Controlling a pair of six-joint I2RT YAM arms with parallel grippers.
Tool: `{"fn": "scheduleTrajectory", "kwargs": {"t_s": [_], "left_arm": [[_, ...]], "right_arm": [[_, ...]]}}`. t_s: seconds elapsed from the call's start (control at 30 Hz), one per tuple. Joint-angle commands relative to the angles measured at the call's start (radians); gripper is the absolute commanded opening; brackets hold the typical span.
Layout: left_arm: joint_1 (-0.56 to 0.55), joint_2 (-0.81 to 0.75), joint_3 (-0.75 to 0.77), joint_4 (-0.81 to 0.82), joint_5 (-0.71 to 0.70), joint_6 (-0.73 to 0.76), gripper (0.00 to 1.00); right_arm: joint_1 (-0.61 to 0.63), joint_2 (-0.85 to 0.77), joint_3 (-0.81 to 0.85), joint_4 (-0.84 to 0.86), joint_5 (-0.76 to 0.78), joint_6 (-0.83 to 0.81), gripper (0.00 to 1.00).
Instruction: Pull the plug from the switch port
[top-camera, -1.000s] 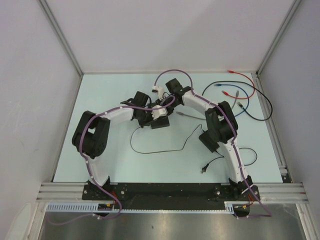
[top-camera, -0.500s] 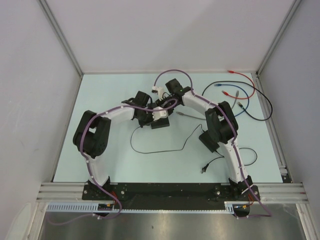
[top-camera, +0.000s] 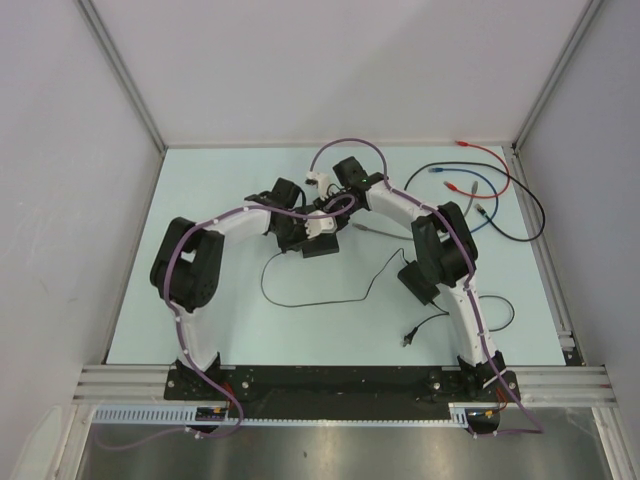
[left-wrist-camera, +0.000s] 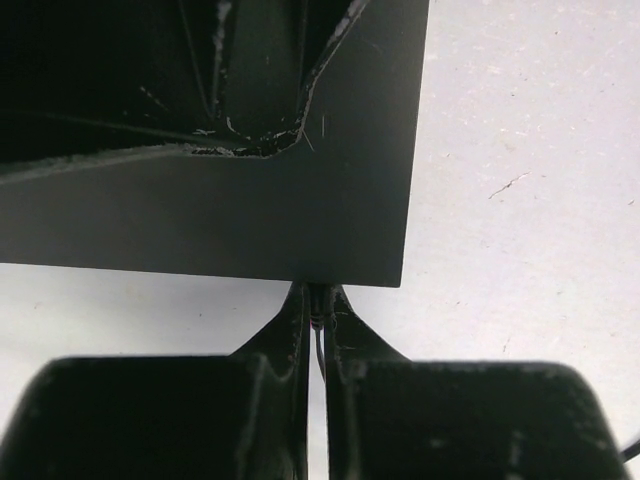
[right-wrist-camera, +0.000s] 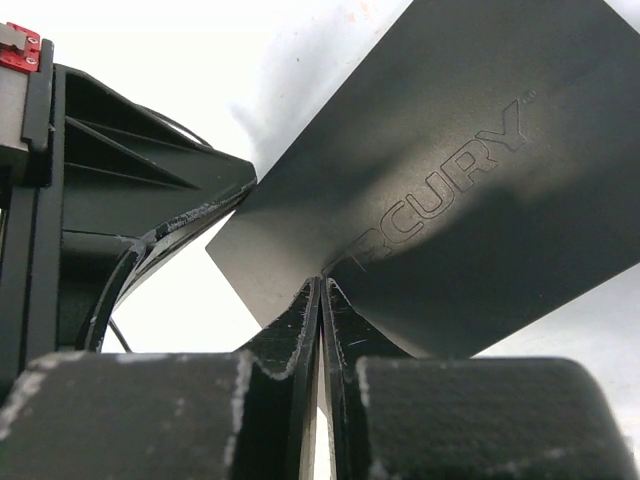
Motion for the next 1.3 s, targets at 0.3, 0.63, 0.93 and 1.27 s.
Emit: {"fn": "scheduleTrajectory", "kwargs": {"t_s": [0.3,0.63,0.93,1.27], "left_arm": [[-0.021,-0.044,-0.069,-0.005,-0.310,0.082,0.00],[-0.026,-0.021,0.026,-0.118,-0.365,0.129,0.00],[0.000,-0.067,0.046,-0.204,-0.348,0.094,0.00],[0.042,-0.261,0.076,-0.234,-0.123,-0.107,0.01]], "right_arm": [[0.030,0.053,-0.074,-0.146,0.173,-0.041,0.04],[0.047,0.054,-0.068,-0.148,0.179,-0.044,0.04],[0.042,0.051,-0.068,-0.145,0.190,-0.047,0.04],[0.032,-0.031,0.040,-0.108,0.257,0.020,0.21]]}}
